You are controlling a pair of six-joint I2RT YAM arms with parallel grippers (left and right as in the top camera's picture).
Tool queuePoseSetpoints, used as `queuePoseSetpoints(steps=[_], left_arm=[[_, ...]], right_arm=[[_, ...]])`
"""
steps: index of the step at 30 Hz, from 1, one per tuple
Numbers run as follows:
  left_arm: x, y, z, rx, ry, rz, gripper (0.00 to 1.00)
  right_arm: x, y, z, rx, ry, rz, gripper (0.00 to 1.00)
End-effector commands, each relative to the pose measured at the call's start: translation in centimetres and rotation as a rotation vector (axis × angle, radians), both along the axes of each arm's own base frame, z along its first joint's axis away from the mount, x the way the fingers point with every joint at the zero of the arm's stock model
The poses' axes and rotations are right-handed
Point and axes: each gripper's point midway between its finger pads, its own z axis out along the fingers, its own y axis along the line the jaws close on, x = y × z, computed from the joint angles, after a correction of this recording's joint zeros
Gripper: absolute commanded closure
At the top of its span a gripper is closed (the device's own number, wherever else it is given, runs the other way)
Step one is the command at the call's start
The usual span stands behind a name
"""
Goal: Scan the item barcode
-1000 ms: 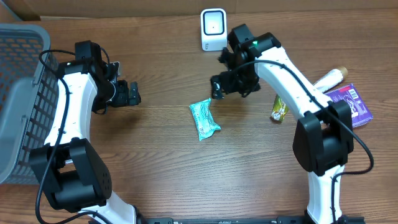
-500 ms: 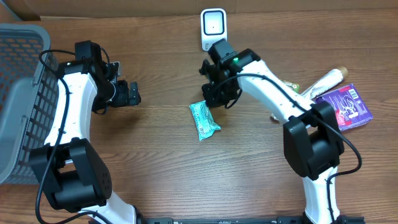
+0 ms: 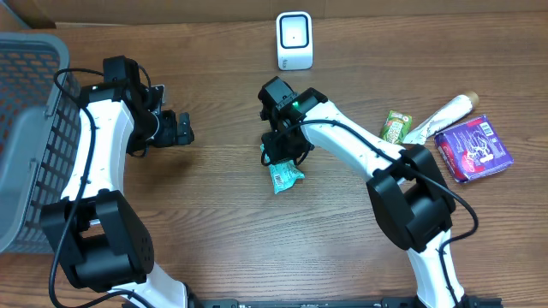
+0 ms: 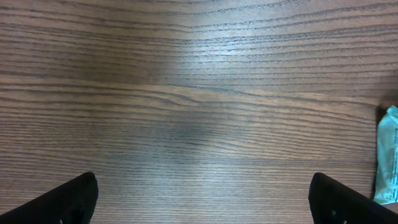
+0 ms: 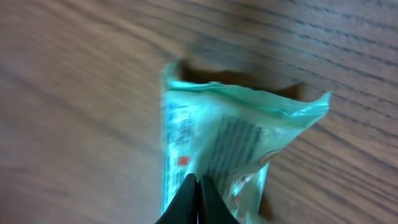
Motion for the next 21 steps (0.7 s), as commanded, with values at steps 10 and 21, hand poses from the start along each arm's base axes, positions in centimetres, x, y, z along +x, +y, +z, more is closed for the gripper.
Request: queuePoseSetpoints(steps=[10,21], left_arm=[[0.0,-0.3,0.6,0.007,-0.018,-0.025,0.0],[0.0,-0.3,0.6,0.007,-0.018,-0.025,0.0]], right_arm=[[2.6,-5.5,-4.0,-0.183,-0.021,-0.17,0.96],[4.1,-8.2,-2.6,-0.187,0.008,-0.289,0.76]])
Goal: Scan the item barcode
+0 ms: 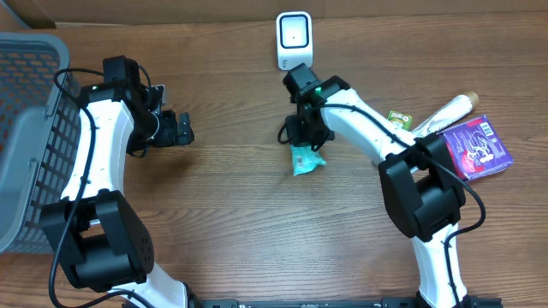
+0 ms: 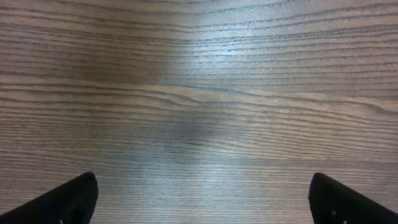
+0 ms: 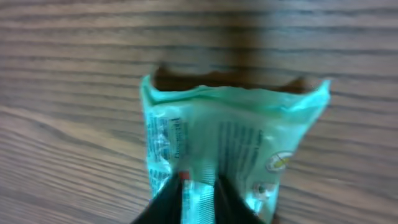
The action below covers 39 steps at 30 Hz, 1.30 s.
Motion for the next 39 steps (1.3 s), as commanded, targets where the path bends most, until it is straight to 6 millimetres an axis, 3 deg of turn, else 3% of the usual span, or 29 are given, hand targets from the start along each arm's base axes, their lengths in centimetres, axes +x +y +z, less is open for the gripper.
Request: queuePoseSetpoints(steps=[1,5,8,12,18,23,26,29,39], left_arm=[[0.0,-0.3,0.6,0.007,-0.018,-0.025,0.0],[0.0,-0.3,0.6,0.007,-0.018,-0.026,0.0],[0.0,-0.3,0.6,0.007,-0.018,-0.025,0.0],[0.0,-0.3,0.6,0.007,-0.018,-0.025,0.0],[0.0,-0.3,0.6,0.007,-0.018,-0.026,0.01],[0.0,-0.3,0.6,0.007,-0.018,-0.025,0.0],[0.0,-0.3,0.6,0.007,-0.018,-0.026,0.01],[0.0,-0.3,0.6,0.007,-0.018,-0.026,0.0],[0.0,-0.3,0.6,0.007,-0.018,-0.026,0.0]], right_arm=[[0.1,-1.8,-0.8,-0.068,0.018,-0.036,0.72],[1.1,-1.0,3.4,0.058,-0.028,-0.011,0.51],[2.0,-1.7,6.2,0.121,-0.073,0.002,0.35],[2.3,-3.3,6.5,0.132,-0.081,0.107,0.34],[0.4,-6.2,4.2,0.002,0.008,0.108,0.42],[-1.6,-8.0,1.9,-0.081,0.085,0.032,0.66],[-2.4,-9.5,0.5,-0.156,0.105,-0.039,0.72],[-3.1,-9.8,-0.1,-0.163,0.127,-0.052,0.73],[-4.7,-4.4,-0.1,-0.052,0.134,0.044,0.74]])
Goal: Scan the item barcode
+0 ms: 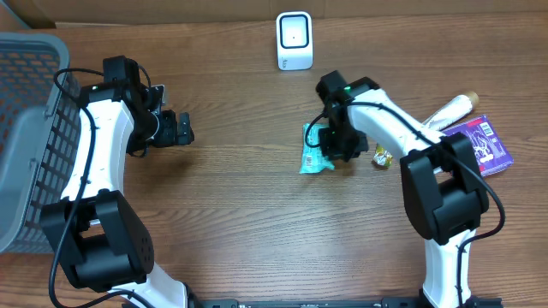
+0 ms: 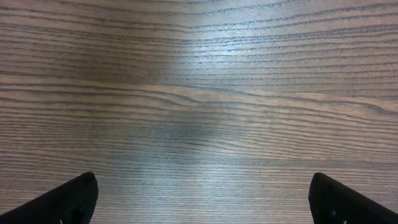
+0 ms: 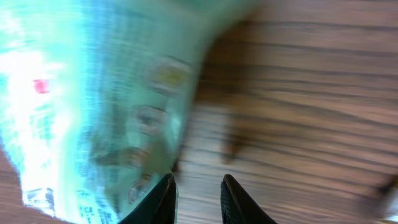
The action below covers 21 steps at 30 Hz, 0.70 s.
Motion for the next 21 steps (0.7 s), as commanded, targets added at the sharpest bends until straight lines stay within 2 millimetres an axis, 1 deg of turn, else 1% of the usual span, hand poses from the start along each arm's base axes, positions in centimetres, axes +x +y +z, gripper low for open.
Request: queuePoseSetpoints(steps=[1,3,6,7,9,11,13,15,18,21], left_arm=[[0.0,-0.2,0.6,0.007,-0.019,-0.025,0.0],[0.0,-0.3,0.6,0.007,-0.019,-0.026,0.01],[0.0,-0.3,0.6,0.007,-0.018,-0.025,0.0],[0.0,-0.2,0.6,0.007,-0.018,-0.025,0.01],[0.0,-0.3,0.6,0.007,-0.019,-0.026,0.0],[0.0,-0.3,0.6,0.007,-0.019,-0.026,0.0],[0.0,-0.3,0.6,0.007,-0.019,-0.026,0.01],[0.0,-0.3,0.6,0.007,-0.019,-0.025,0.01],[0.0,-0.3,0.6,0.007,-0.018,-0.025,0.0],[0.0,-0.2,0.6,0.007,-0.019,-0.025,0.0]], right_arm=[[-1.1,3.2,0.8,0.086,0.004,0.037,0.74],[-1.7,5.2,1.0,0.136,0.004,0.071,0.74],[-2.0,8.4,1.2,0.212,-0.026,0.125,0.73],[-1.9,9.5,1.4,0.24,-0.043,0.142,0.72],[-1.4,11.4,1.7,0.293,-0.09,0.168,0.67],[-0.5,12.7,2.1,0.326,-0.143,0.173,0.66],[0.4,13.4,2.5,0.352,-0.18,0.168,0.66],[1.0,13.4,3.0,0.36,-0.195,0.162,0.66],[1.8,12.7,4.0,0.359,-0.202,0.148,0.66],[2.6,11.5,5.9,0.353,-0.216,0.162,0.66]])
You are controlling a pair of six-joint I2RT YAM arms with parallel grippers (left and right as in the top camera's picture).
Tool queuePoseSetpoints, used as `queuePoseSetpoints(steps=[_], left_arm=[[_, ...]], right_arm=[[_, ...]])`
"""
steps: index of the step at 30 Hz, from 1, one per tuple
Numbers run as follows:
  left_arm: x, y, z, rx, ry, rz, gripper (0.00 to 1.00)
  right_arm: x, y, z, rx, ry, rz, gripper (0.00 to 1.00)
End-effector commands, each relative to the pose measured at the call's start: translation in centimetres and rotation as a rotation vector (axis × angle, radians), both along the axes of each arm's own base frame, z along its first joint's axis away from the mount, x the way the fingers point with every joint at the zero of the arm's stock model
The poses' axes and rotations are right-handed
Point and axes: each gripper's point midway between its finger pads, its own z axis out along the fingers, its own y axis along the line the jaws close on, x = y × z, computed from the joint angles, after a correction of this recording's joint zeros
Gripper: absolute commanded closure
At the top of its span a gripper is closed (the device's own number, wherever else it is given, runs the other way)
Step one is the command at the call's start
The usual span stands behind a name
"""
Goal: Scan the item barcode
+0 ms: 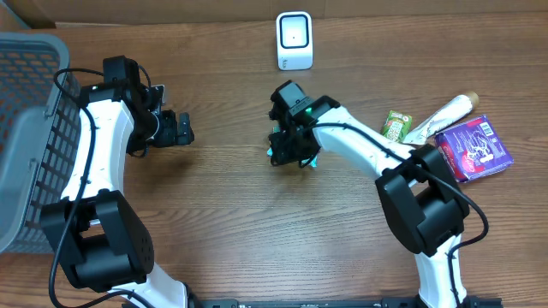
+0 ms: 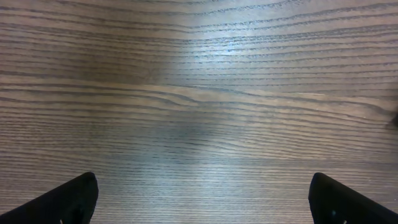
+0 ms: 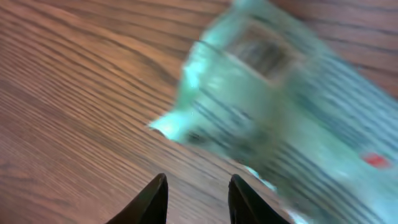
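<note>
A teal snack packet (image 3: pixel 280 106) lies on the wooden table, blurred in the right wrist view, with a dark printed patch near its far end. My right gripper (image 3: pixel 199 177) is open just left of it, with only bare wood between the fingers. From overhead the right gripper (image 1: pixel 289 147) covers most of the packet (image 1: pixel 311 160), and only teal edges show. The white scanner (image 1: pixel 294 40) stands at the back of the table, beyond the gripper. My left gripper (image 1: pixel 181 128) hangs open at the left over bare wood (image 2: pixel 203 177).
A grey mesh basket (image 1: pixel 30 128) fills the left edge. At the right lie a small green packet (image 1: pixel 396 126), a white tube (image 1: pixel 445 114) and a purple pack (image 1: pixel 473 148). A cardboard box edge runs along the back.
My right gripper was right of the teal packet, which lay in plain sight. Now it is further left over the packet, covering most of it, with its fingers spread wider. The left arm is unchanged.
My right gripper was shut on the teal packet at mid-table. Then it held the packet nearer the scanner. After that the packet lay on the table left of the slightly parted fingers. Now the open gripper sits over the packet's left side.
</note>
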Motion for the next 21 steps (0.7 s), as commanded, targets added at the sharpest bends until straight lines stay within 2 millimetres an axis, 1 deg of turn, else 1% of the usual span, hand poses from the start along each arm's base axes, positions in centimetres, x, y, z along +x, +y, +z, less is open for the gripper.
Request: queuePoseSetpoints(steps=[1,2,3,5,7,8,10,13,17,21], left_arm=[[0.0,-0.3,0.6,0.007,-0.018,-0.026,0.01],[0.0,-0.3,0.6,0.007,-0.019,-0.025,0.0],[0.0,-0.3,0.6,0.007,-0.019,-0.025,0.0],[0.0,-0.3,0.6,0.007,-0.018,-0.025,0.01],[0.0,-0.3,0.6,0.007,-0.018,-0.026,0.0],[0.0,-0.3,0.6,0.007,-0.018,-0.025,0.0],[0.0,-0.3,0.6,0.007,-0.019,-0.025,0.01],[0.0,-0.3,0.6,0.007,-0.019,-0.025,0.01],[0.0,-0.3,0.6,0.007,-0.018,-0.025,0.01],[0.0,-0.3,0.6,0.007,-0.018,-0.025,0.0]], right_arm=[[2.6,-0.6,4.7,0.053,-0.097,0.009,0.66],[3.1,-1.4,5.6,0.052,-0.111,0.015,0.63],[3.4,-1.7,6.0,0.053,-0.117,0.017,0.6],[4.1,-3.2,6.5,0.044,-0.127,0.019,0.5],[4.6,-4.9,6.3,0.03,-0.119,0.009,0.39],[4.9,-5.8,5.9,0.021,-0.109,0.002,0.38],[5.2,-7.6,5.0,0.013,-0.085,-0.003,0.3],[5.0,-8.6,4.1,0.081,-0.034,0.035,0.26],[4.9,-8.7,3.0,0.169,0.006,0.073,0.25],[4.7,-8.7,1.1,0.168,0.052,0.067,0.25]])
